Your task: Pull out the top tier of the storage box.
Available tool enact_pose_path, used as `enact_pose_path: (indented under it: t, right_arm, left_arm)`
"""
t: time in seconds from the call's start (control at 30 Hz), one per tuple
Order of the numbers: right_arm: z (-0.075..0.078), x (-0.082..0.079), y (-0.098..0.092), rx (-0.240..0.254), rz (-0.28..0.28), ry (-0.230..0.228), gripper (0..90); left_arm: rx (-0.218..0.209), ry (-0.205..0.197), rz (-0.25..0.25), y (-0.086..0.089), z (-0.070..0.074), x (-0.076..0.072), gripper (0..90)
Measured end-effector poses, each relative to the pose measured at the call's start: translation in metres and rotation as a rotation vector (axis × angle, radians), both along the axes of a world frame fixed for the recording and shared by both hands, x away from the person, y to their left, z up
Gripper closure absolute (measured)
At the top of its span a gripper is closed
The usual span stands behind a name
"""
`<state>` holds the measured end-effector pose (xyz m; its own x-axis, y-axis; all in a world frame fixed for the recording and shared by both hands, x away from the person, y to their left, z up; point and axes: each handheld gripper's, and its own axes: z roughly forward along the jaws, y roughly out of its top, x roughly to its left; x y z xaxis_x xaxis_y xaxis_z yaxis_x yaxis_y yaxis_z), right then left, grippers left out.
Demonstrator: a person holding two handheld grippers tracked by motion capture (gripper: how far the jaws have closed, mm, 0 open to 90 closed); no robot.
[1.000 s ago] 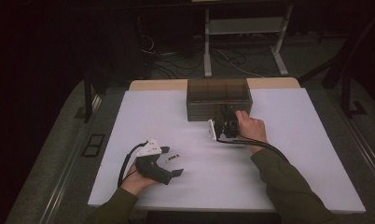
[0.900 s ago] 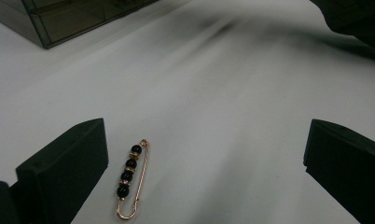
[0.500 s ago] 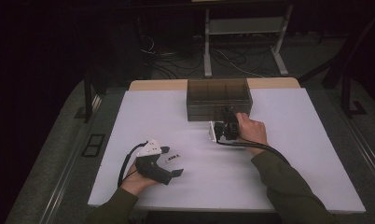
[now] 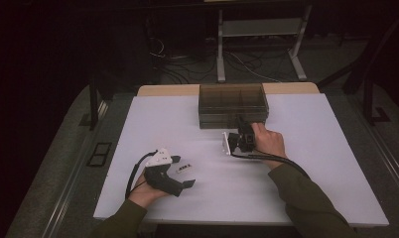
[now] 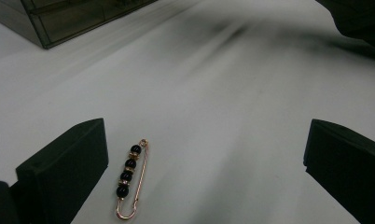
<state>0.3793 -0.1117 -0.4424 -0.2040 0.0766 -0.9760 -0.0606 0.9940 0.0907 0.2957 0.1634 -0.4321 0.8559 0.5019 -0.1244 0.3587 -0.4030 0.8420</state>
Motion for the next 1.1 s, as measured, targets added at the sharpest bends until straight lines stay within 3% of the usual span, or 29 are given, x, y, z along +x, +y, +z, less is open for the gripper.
enact_pose_path:
  t: [0.93, 1.0, 1.07, 1.1]
  right_arm:
    - [0.001, -0.022, -0.001, -0.029, 0.009, 0.0, 78.5]
    - [0.0, -0.022, -0.001, -0.029, 0.012, -0.004, 77.8]
    - [0.0, -0.023, -0.002, -0.028, 0.02, -0.006, 69.7]
    - [0.0, -0.024, -0.002, -0.025, 0.023, -0.003, 69.9]
  left_arm:
    - [0.002, -0.002, 0.0, -0.001, 0.0, 0.0, 0.0]
    - [0.004, -0.002, 0.0, 0.0, 0.0, 0.0, 0.0]
    - [0.003, -0.001, 0.0, 0.0, 0.0, 0.0, 0.0]
    - [0.003, -0.001, 0.001, 0.0, 0.0, 0.0, 0.0]
